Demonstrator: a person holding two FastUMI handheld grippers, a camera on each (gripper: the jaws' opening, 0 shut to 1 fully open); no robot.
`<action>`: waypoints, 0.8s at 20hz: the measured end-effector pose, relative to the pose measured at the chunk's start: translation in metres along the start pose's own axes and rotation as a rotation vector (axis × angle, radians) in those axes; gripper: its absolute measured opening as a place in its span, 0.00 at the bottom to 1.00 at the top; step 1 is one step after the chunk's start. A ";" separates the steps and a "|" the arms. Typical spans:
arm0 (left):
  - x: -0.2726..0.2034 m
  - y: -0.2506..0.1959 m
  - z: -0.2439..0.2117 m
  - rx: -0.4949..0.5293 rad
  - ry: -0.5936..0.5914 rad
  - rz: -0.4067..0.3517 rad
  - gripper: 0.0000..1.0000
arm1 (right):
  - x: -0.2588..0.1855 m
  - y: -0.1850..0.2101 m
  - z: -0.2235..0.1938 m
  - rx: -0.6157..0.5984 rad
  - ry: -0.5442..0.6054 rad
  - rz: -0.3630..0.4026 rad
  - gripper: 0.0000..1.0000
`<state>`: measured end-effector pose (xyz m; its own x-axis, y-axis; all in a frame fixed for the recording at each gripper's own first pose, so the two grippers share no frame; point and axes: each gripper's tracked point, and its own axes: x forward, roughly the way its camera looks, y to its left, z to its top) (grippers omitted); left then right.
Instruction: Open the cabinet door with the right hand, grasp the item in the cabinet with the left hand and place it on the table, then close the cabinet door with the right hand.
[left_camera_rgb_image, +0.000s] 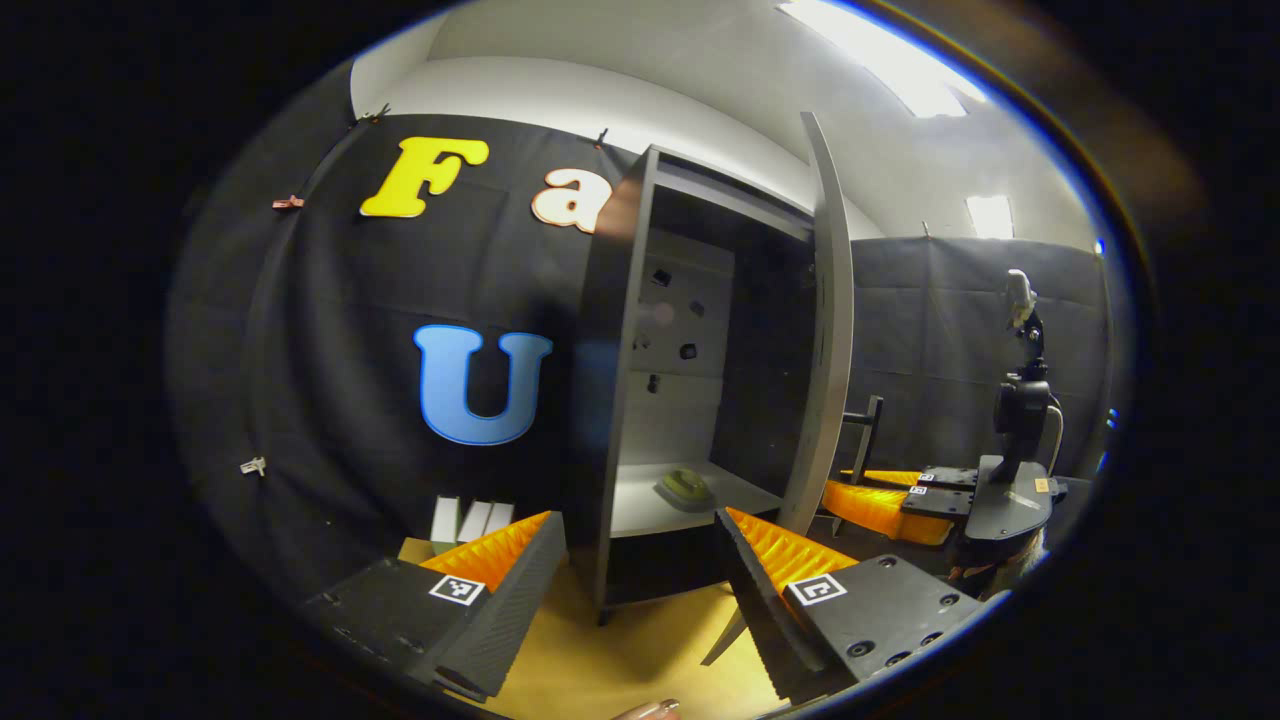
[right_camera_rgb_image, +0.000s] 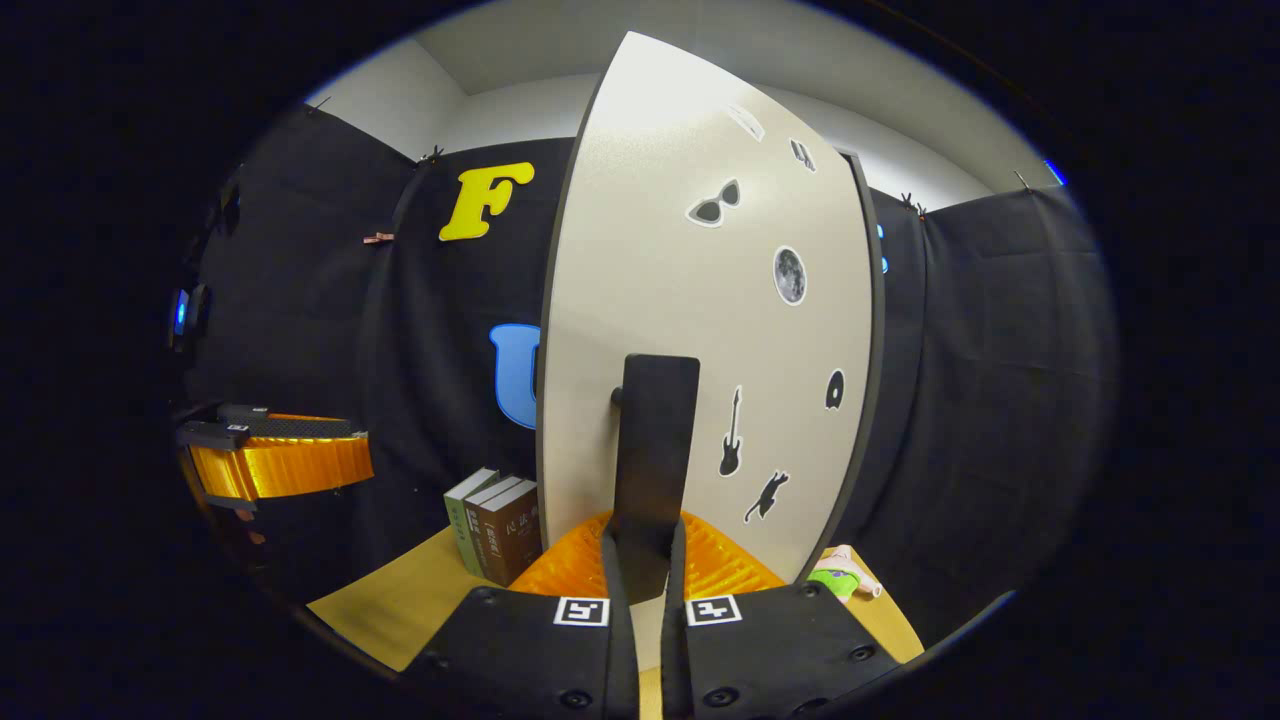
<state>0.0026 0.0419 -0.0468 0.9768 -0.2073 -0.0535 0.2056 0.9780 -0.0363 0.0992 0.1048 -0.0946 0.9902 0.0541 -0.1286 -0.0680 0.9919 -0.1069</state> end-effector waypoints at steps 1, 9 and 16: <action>0.004 -0.009 -0.002 0.004 0.006 -0.022 0.97 | -0.005 -0.006 0.000 0.008 0.001 -0.012 0.13; 0.046 -0.082 -0.029 -0.006 0.077 -0.158 0.94 | -0.030 -0.046 -0.001 -0.019 -0.024 -0.093 0.12; 0.078 -0.144 -0.036 0.005 0.069 -0.195 0.94 | -0.044 -0.078 -0.002 0.024 -0.028 -0.084 0.11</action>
<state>0.0471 -0.1161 -0.0815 0.9123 -0.3934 -0.1140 0.3905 0.9194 -0.0474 0.0611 0.0246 -0.0828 0.9954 -0.0263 -0.0920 0.0177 0.9956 -0.0925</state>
